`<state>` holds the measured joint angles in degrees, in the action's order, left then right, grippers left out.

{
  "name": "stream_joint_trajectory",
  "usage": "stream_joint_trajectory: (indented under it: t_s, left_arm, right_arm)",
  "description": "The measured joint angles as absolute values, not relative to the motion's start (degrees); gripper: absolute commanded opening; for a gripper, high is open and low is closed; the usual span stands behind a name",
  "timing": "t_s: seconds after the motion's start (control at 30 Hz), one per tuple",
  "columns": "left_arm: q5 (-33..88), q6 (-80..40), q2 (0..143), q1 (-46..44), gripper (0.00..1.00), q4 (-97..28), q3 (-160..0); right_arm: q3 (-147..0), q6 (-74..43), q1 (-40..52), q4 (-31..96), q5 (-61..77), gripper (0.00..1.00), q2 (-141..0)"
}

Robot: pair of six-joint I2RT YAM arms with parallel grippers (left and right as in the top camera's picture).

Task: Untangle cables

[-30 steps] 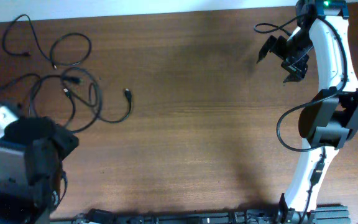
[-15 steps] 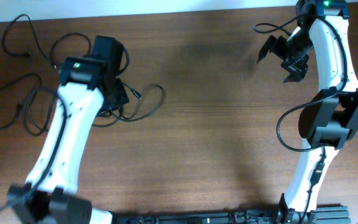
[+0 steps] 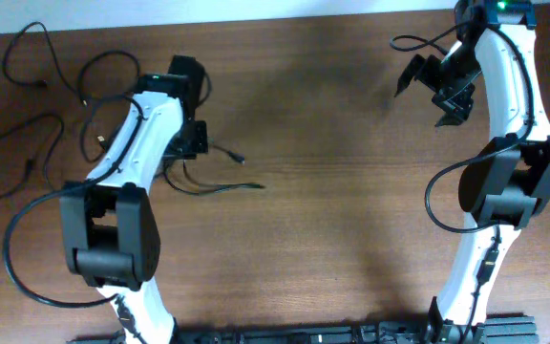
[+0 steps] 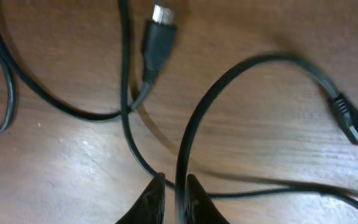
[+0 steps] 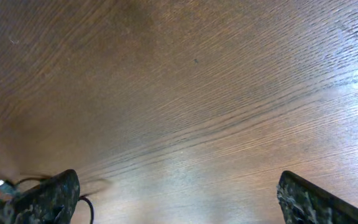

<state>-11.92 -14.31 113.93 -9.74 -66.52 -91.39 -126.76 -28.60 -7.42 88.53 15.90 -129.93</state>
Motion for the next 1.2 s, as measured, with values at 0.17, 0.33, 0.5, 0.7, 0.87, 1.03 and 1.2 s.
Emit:
stream_joint_trajectory:
  t_s: [0.17,0.33,0.5,0.7,0.87,1.03,1.2]
  left_arm:
    - [-11.5,-11.7,114.0,-2.5,0.87,-64.1,-91.3]
    - [-5.1,-4.1,114.8,-1.5,0.99,-58.4,-88.3]
    - [-3.6,2.9,121.6,-1.5,0.74,-57.7,-87.9]
    - [-1.2,4.2,122.8,-1.5,0.00,-58.5,-87.9]
    - [3.9,3.2,123.3,-1.5,0.00,-64.6,-88.1]
    - [1.8,-7.3,114.8,-1.5,0.00,-69.3,-88.8]
    - [-8.9,-19.6,96.7,1.2,0.00,-78.8,-89.8]
  right_arm:
    - [-126.8,-28.6,-7.4,88.6,15.9,0.99,-129.9]
    - [-126.8,-28.6,-7.4,88.5,15.9,0.98,-130.0]
    - [-126.8,-28.5,-7.4,88.5,15.9,0.99,-129.9]
    - [-126.8,-28.6,-7.4,88.5,15.9,0.98,-129.9]
    - [-126.8,-28.6,-7.4,88.5,15.9,0.98,-129.9]
    - [-126.8,-28.6,-7.4,88.6,15.9,0.98,-130.0]
    - [-126.8,-28.6,-7.4,88.5,15.9,0.98,-129.9]
